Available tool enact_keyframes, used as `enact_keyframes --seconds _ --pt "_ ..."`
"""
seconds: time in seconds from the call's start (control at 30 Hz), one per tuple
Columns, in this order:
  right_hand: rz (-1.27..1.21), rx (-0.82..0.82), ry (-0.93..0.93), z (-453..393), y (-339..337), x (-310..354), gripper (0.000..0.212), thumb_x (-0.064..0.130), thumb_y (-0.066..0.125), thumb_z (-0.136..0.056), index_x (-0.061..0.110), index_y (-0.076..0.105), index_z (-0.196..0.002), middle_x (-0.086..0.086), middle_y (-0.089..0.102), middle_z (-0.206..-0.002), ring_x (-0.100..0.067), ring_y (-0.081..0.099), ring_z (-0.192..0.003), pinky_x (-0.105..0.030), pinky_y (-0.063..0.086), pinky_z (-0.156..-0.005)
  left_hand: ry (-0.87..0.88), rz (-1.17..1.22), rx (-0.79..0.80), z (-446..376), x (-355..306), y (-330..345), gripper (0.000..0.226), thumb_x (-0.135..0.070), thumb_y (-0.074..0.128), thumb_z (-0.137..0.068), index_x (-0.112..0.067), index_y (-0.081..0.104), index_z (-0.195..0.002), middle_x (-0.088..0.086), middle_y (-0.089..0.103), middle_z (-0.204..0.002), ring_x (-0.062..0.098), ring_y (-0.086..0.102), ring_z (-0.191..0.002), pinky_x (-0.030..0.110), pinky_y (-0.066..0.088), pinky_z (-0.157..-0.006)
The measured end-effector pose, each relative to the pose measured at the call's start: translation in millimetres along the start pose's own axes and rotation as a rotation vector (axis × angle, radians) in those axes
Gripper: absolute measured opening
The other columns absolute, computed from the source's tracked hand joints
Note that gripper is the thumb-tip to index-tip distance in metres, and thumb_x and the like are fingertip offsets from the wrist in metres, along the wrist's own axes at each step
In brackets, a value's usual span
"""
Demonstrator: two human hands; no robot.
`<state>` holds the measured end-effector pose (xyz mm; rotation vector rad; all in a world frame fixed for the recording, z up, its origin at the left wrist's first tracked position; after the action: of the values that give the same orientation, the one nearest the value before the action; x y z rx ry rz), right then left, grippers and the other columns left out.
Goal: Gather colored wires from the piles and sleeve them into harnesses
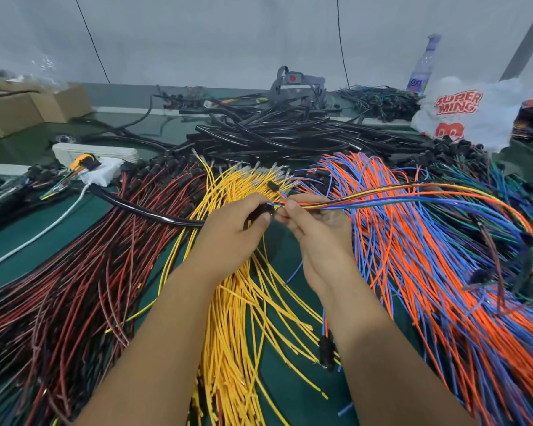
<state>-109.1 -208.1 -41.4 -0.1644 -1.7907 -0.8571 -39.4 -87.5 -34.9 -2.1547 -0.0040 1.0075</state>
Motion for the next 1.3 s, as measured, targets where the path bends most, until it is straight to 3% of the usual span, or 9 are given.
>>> enact_keyframes --seconds 0.17,0.4,0.7,0.83,0.93,1.0,1.1,1.2,1.3 --pt "0.014 0.026 0.052 1.3 1.2 -0.8 0.014 -0.006 0.06 -0.09 0.005 0.066 -0.083 -0.004 0.067 -0.069 -0.014 0.067 -0.07 -0.023 0.055 -0.072 -0.027 0.056 0.002 1.0 -1.8 0.9 0.011 -0.024 0.05 -0.097 -0.027 0.06 -0.099 -0.011 0.057 -0.078 0.007 0.05 -0.071 0.031 0.038 -0.064" --pt "0.128 -0.028 0.014 0.8 1.8 -0.4 0.01 -0.005 0.063 -0.088 0.003 0.068 -0.088 -0.007 0.071 -0.077 -0.016 0.071 -0.071 -0.022 0.056 -0.069 -0.008 -0.095 -0.057 1.0 -4.4 -1.8 0.029 -0.033 0.047 -0.095 -0.024 0.064 -0.116 -0.008 0.065 -0.108 0.014 0.052 -0.105 0.048 0.039 -0.095" --pt "0.317 0.0 -0.093 2.1 0.6 3.0 0.013 -0.009 0.062 -0.084 0.004 0.066 -0.083 -0.003 0.068 -0.071 -0.009 0.068 -0.066 -0.018 0.054 -0.067 0.021 -0.205 0.002 -3.1 1.8 3.9 0.028 -0.026 0.044 -0.101 -0.022 0.061 -0.122 -0.003 0.065 -0.107 0.018 0.054 -0.1 0.043 0.044 -0.085" --pt "0.381 0.019 -0.078 0.2 -2.9 0.5 0.009 -0.007 0.063 -0.085 0.0 0.066 -0.089 -0.004 0.07 -0.072 -0.013 0.069 -0.069 -0.022 0.056 -0.07 0.105 -0.403 -0.046 -2.1 0.9 3.3 0.03 -0.031 0.049 -0.097 -0.03 0.059 -0.125 -0.013 0.049 -0.089 0.015 0.042 -0.094 0.035 0.027 -0.083" --pt "0.405 0.009 -0.032 -1.4 -2.7 -3.1 0.015 -0.001 0.066 -0.085 -0.002 0.066 -0.1 -0.012 0.073 -0.085 -0.023 0.072 -0.081 -0.039 0.058 -0.084 0.106 -0.46 -0.056 -1.2 1.2 2.5 0.03 -0.032 0.049 -0.095 -0.034 0.059 -0.124 -0.013 0.043 -0.086 0.009 0.033 -0.09 0.031 0.018 -0.081" --pt "0.39 0.015 -0.03 -1.3 -1.7 -3.0 0.013 -0.002 0.066 -0.085 0.001 0.067 -0.098 -0.008 0.074 -0.082 -0.021 0.073 -0.079 -0.037 0.059 -0.083 0.084 -0.464 -0.046 -1.5 2.0 2.4 0.029 -0.032 0.046 -0.097 -0.035 0.059 -0.123 -0.013 0.043 -0.086 0.008 0.032 -0.091 0.03 0.017 -0.082" --pt "0.324 0.012 -0.024 -0.5 -1.4 -1.2 0.01 -0.005 0.066 -0.085 0.001 0.069 -0.093 -0.007 0.073 -0.075 -0.018 0.072 -0.07 -0.024 0.058 -0.07 0.06 -0.388 0.016 -0.9 0.6 2.0 0.025 -0.031 0.043 -0.098 -0.033 0.06 -0.116 -0.012 0.045 -0.082 0.011 0.039 -0.089 0.034 0.027 -0.083" --pt "0.276 0.004 0.01 -0.7 -1.7 -0.6 0.012 -0.003 0.067 -0.085 -0.002 0.068 -0.097 -0.008 0.073 -0.076 -0.018 0.072 -0.07 -0.024 0.058 -0.07 0.041 -0.22 0.056 1.2 -3.1 0.5 0.023 -0.036 0.043 -0.093 -0.027 0.063 -0.101 -0.009 0.053 -0.078 0.013 0.049 -0.08 0.039 0.043 -0.072" --pt "0.279 0.001 0.005 -0.8 -1.8 0.6 0.009 -0.002 0.068 -0.084 0.003 0.07 -0.091 -0.005 0.073 -0.074 -0.018 0.072 -0.073 -0.026 0.058 -0.075 0.011 -0.188 0.056 1.4 -2.2 2.0 0.023 -0.038 0.044 -0.094 -0.026 0.063 -0.1 -0.009 0.057 -0.082 0.009 0.051 -0.078 0.036 0.044 -0.067"
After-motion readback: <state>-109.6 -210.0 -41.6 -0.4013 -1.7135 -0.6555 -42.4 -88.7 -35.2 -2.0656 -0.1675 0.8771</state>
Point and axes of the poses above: each hand's wrist, its own z-axis away from the middle knuckle, its own y-axis out of the palm, x = y × z, the point moved 2 cm from there along -z, towards the middle knuckle
